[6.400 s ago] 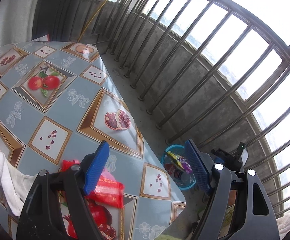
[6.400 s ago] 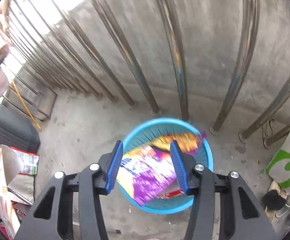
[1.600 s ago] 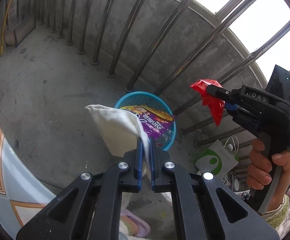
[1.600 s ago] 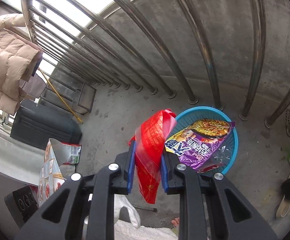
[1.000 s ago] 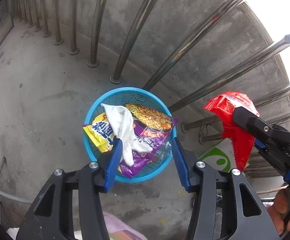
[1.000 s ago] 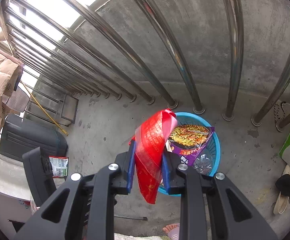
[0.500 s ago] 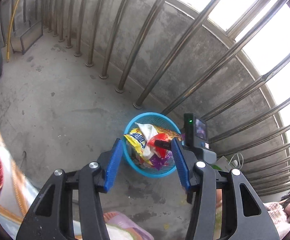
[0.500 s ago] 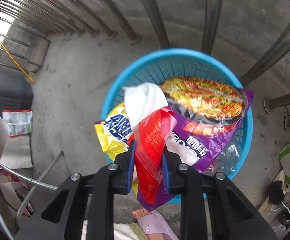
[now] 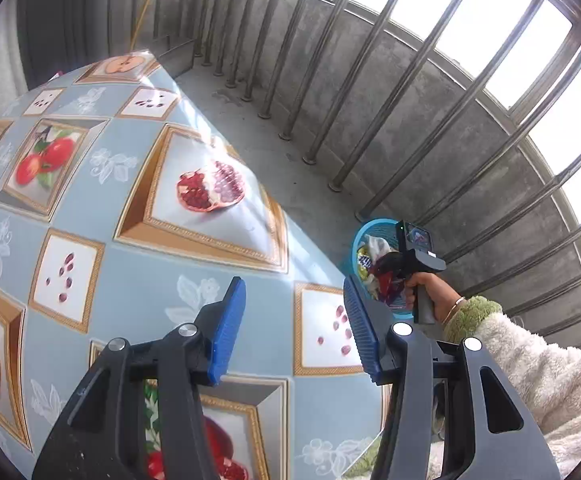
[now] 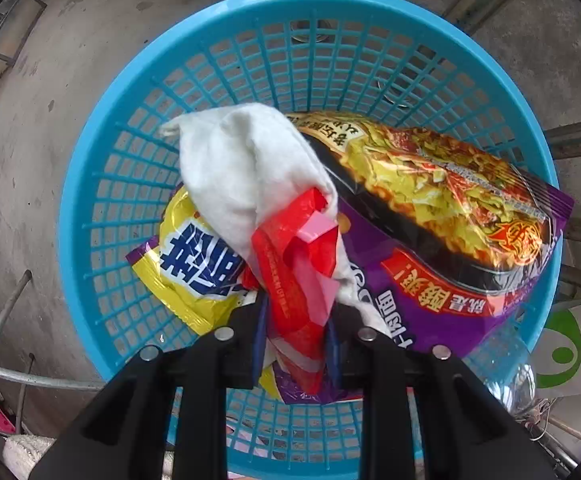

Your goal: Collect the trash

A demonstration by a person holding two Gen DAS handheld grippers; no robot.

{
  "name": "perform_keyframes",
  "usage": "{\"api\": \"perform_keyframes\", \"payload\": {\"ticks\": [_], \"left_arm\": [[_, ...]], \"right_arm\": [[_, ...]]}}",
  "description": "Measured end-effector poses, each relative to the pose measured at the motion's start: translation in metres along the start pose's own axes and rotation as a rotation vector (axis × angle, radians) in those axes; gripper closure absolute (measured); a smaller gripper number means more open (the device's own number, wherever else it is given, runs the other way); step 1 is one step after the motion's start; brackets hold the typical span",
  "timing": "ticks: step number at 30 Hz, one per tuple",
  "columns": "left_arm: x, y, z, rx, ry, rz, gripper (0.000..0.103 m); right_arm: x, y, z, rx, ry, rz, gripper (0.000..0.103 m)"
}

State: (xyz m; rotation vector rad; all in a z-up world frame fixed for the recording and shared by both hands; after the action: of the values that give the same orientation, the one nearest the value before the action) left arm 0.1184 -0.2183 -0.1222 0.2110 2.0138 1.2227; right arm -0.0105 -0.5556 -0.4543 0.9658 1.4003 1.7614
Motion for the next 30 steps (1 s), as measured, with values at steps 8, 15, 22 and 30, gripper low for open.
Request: {"api": "perform_keyframes", "payload": {"ticks": [8,15,22,30], "left_arm": [[0.014,0.027,0.024,-0.013,0.059,-0.058,0.049],[0.019,0.047,0.029,-0.028,0.053,-0.118,0.044],[0.027,0.083,0.042,-0.099,0.064,-0.191,0.034],[0.034,0.156,0.069,-0.305,0.193,-0.37,0.008]], "right_arm": [[0.011,0.03,0.008,-0.032,0.087,-0.025,0.061],[0.032,0.109,-0.009,-0.064,0.075,-0.202,0.037],[0.067,0.198,-0.009,-0.113,0.055,-0.427,0.035],[0.159,0.347,0.113,-0.37,0.382,-0.694,0.015]]}}
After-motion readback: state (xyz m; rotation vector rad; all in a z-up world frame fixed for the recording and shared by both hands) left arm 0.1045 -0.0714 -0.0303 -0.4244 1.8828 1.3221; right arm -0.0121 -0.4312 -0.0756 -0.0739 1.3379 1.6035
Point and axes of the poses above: each gripper's, at about its wrist camera, not at the fingertips, and y roughly against the way its jaws point, z to its left, x to its underside, the point moved 7 cm from there along -y, roughly the way its jaws point, and after that the axes turned 7 degrees about -x, right-handed, at the moved point
